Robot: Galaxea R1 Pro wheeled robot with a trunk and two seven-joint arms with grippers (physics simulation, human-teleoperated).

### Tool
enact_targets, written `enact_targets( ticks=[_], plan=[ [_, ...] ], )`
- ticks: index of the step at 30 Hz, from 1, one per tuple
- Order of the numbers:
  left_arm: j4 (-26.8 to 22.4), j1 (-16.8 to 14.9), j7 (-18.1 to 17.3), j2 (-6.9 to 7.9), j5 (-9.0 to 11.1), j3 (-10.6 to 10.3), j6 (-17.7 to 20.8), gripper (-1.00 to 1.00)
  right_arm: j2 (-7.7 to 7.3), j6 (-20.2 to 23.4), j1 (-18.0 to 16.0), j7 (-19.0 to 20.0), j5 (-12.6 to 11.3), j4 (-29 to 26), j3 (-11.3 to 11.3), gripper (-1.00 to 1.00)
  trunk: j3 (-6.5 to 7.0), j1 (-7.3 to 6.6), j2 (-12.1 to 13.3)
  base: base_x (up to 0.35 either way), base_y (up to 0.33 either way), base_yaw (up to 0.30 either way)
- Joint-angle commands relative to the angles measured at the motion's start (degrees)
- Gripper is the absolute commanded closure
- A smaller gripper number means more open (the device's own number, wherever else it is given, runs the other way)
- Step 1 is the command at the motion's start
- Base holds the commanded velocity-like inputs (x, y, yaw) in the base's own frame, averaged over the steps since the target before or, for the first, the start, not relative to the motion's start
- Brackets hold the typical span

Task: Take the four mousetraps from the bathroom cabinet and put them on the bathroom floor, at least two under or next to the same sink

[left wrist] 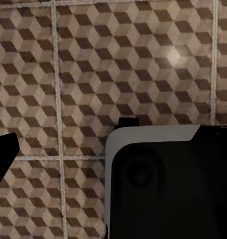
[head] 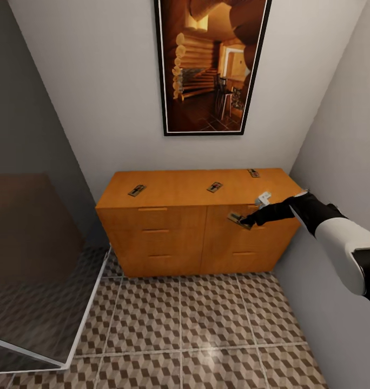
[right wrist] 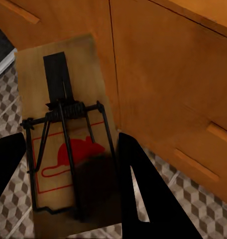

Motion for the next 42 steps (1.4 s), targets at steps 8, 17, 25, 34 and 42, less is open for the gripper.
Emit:
enact_targets(
  ticks=[8, 17, 25, 34, 42],
  plan=[
    [0.0, 0.0, 0.1, -0.04, 0.0, 0.1, -0.2, -1.00, 0.00, -8.4, 0.0, -0.1, -0.2, 9.6, 0.1, 1.00, -0.05, 0.00, 0.0, 0.000, 0.000, 0.000],
    [0.0, 0.0, 0.1, -0.06, 0.0, 0.1, -0.2, -1.00, 0.16, -12.7, 6.2, -0.8, -0.5, 11.1, 0.1, 1.00, -0.05, 0.00, 0.0, 0.000, 0.000, 0.000],
    [-0.1, 0.0, 0.1, 0.06, -0.1, 0.1, -0.4, -1.00, 1.32, -23.2, 19.1, -7.7, -0.9, 11.1, 0.0, 1.00, -0.05, 0.00, 0.0, 0.000, 0.000, 0.000],
    [-0.5, 0.0, 0.2, 0.02, -0.1, 0.4, -0.4, -1.00, 4.71, -37.2, 35.3, -19.1, -9.7, 11.1, 0.0, 1.00, -0.05, 0.00, 0.0, 0.000, 0.000, 0.000],
    [-1.8, 0.0, 0.4, -0.04, -0.2, 0.5, -0.4, -1.00, 5.47, -49.2, 46.2, -21.4, -17.0, 11.2, 0.0, 1.00, -0.05, 0.00, 0.0, 0.000, 0.000, 0.000]
  ],
)
